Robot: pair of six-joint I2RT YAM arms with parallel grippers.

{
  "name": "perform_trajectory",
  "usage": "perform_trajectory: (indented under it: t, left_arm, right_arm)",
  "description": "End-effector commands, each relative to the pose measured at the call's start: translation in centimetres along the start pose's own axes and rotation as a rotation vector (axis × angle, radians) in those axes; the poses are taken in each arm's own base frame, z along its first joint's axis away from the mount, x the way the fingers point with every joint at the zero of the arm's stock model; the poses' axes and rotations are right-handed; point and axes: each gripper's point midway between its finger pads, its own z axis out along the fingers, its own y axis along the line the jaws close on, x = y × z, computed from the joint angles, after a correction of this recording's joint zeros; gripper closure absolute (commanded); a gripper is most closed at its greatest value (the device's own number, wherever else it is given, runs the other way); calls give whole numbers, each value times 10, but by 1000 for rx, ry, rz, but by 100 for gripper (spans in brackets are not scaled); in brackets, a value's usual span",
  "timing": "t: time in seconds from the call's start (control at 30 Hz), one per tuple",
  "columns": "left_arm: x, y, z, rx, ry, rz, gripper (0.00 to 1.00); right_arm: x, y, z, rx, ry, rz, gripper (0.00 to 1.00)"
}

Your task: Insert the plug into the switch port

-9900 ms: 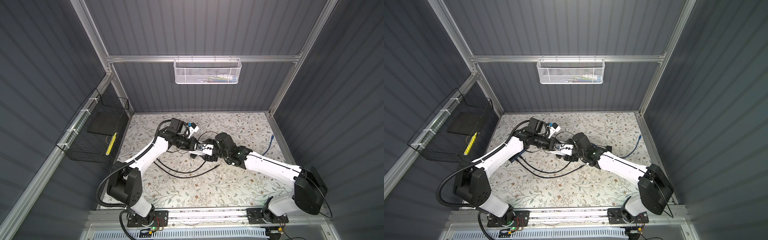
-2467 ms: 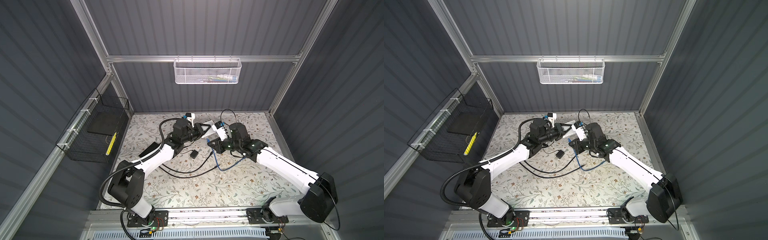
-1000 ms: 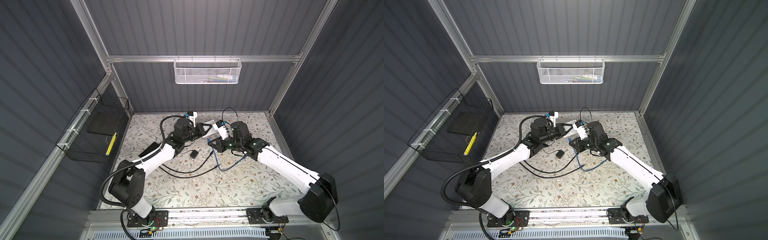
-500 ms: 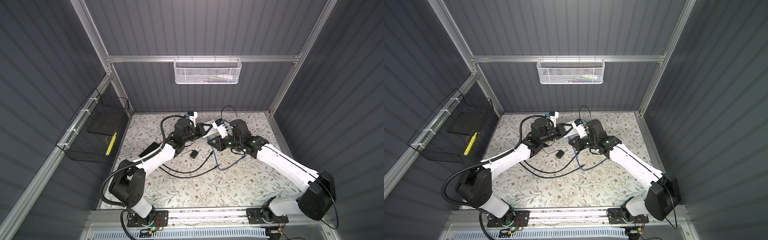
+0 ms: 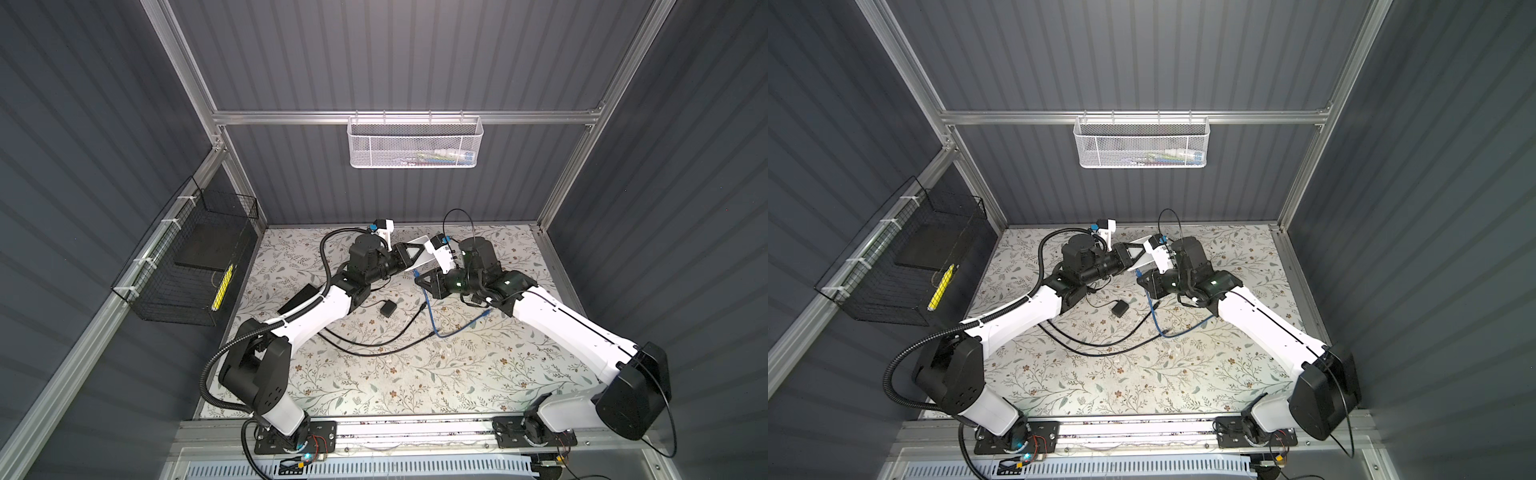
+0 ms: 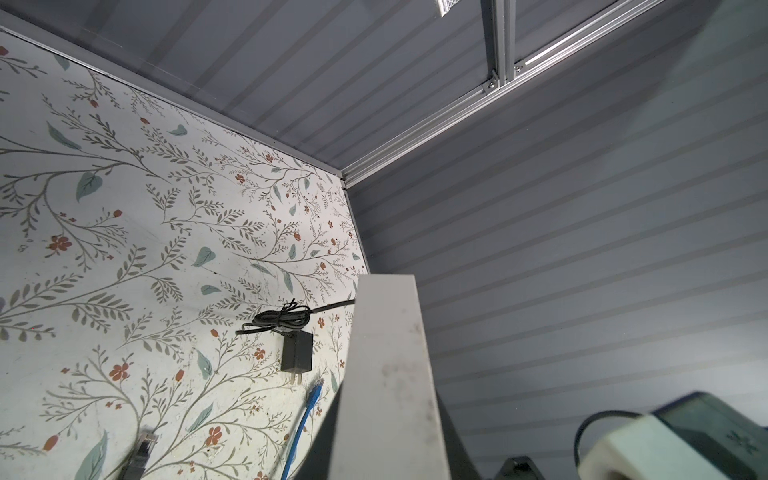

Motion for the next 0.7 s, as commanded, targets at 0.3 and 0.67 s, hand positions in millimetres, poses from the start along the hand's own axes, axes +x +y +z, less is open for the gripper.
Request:
perform_trajectory:
  t: [0.3,0.67]
  left_arm:
    - [89,7,-3,-66,279,-9,100]
    - [109,5,-19,-46,336,-24,100]
  right_arm:
    - [-114,20,-27,6,-413,-142,100]
    - [-135,13,-47,92,-531,-165,100]
